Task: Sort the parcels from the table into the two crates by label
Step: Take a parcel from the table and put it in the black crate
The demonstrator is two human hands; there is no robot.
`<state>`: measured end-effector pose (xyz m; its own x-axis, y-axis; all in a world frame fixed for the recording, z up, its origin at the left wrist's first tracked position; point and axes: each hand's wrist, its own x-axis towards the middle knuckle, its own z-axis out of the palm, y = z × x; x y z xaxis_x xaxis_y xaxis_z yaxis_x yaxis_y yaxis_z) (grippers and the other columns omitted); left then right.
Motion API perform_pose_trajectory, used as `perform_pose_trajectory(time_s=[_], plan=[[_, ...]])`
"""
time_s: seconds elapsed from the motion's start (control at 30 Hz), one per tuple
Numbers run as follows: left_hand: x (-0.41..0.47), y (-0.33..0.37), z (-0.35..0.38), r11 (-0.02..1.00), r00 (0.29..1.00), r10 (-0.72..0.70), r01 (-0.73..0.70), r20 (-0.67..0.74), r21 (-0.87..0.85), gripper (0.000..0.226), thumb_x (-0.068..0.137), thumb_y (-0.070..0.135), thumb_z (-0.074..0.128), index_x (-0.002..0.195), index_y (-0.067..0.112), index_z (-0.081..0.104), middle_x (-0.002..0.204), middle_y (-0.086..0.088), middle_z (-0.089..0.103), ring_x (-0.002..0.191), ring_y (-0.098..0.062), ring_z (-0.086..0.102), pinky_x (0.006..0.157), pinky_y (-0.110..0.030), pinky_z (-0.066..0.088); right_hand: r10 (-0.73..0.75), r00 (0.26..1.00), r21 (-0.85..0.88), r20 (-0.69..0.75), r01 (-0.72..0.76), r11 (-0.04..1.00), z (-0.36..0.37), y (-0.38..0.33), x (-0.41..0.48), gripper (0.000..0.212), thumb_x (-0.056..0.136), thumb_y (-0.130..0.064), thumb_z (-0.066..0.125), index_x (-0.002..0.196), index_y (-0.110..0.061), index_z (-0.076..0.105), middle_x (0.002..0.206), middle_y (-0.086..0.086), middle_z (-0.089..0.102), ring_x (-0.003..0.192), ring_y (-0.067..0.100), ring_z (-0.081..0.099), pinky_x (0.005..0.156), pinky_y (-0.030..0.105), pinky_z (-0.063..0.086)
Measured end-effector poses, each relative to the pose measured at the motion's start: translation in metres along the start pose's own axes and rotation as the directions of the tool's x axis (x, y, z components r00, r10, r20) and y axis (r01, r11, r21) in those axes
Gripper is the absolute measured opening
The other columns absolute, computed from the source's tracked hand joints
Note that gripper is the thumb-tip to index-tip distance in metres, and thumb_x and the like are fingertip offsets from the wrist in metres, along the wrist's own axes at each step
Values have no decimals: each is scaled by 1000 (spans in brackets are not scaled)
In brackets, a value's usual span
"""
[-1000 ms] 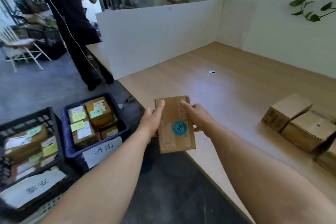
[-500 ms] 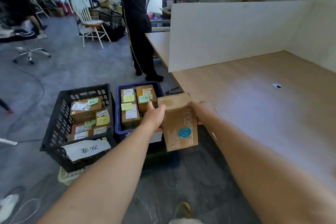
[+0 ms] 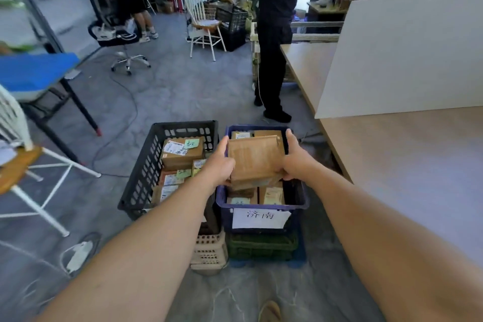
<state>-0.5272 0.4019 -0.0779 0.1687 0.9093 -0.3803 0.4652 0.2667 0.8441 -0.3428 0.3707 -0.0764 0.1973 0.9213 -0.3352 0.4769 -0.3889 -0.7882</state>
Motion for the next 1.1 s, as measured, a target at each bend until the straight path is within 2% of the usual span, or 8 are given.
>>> perform_pose_trajectory(time_s=[0.1,0.17,0.27,0.43,0.57,0.7,0.87,1.1], plan=[[31,5,-20,995,999,25,-22,-36,95,71,92,-6,40,146,37,24,121,-7,47,89,-21,53,67,-36,54,-37,993,-33,109,41,999,3,-17,32,102,89,2,59,150,-46,-7,145,11,35,99,26,57,73,39,59],[50,6,-29,995,998,8,-2,-61,98,65,89,-7,43,138,35,30,117,-10,49,96,-24,53,71,-39,55,-55,987,-69,150,66,995,6,-26,52,96,87,3,61,151,-45,7,140,10,40,106,31,59,77,43,60],[72,4,-37,996,996,-56,61,-69,62,49,90,-2,44,125,31,34,103,-11,52,88,-24,56,76,-42,56,-56,977,-71,205,72,995,12,-32,82,75,87,0,61,143,-38,27,123,9,49,100,30,63,76,43,60],[97,-13,-55,995,989,-101,102,-112,-2,13,99,28,45,110,21,44,110,-3,53,102,-23,56,87,-46,54,-32,970,8,240,30,999,38,-40,120,33,95,-30,57,123,-29,40,118,4,50,100,25,60,80,41,59],[116,-40,-78,993,983,-119,121,-142,11,11,98,25,51,104,19,44,110,-3,54,105,-25,59,91,-46,54,-60,978,-52,201,72,996,70,-52,140,22,96,-26,57,116,-24,47,120,3,56,100,20,58,81,36,57],[134,-62,-112,996,988,-85,88,-129,24,29,93,36,62,110,32,39,116,3,57,100,-19,62,89,-45,55,-95,971,-110,221,122,986,102,-75,157,47,93,-13,60,131,-31,40,115,4,59,83,13,59,59,23,49],[165,-72,-162,992,998,-15,22,-55,121,71,90,24,68,140,41,20,135,-4,54,104,-15,58,80,-32,53,-107,970,-198,217,151,968,141,-111,179,85,90,-6,59,152,-39,11,120,3,60,100,22,62,84,40,57],[221,-93,-234,979,998,58,-58,5,197,95,85,30,74,150,41,7,131,8,51,113,-14,52,96,-34,45,-121,970,-331,209,187,925,199,-156,220,96,91,-9,61,152,-40,-7,123,6,61,99,23,64,82,42,58]])
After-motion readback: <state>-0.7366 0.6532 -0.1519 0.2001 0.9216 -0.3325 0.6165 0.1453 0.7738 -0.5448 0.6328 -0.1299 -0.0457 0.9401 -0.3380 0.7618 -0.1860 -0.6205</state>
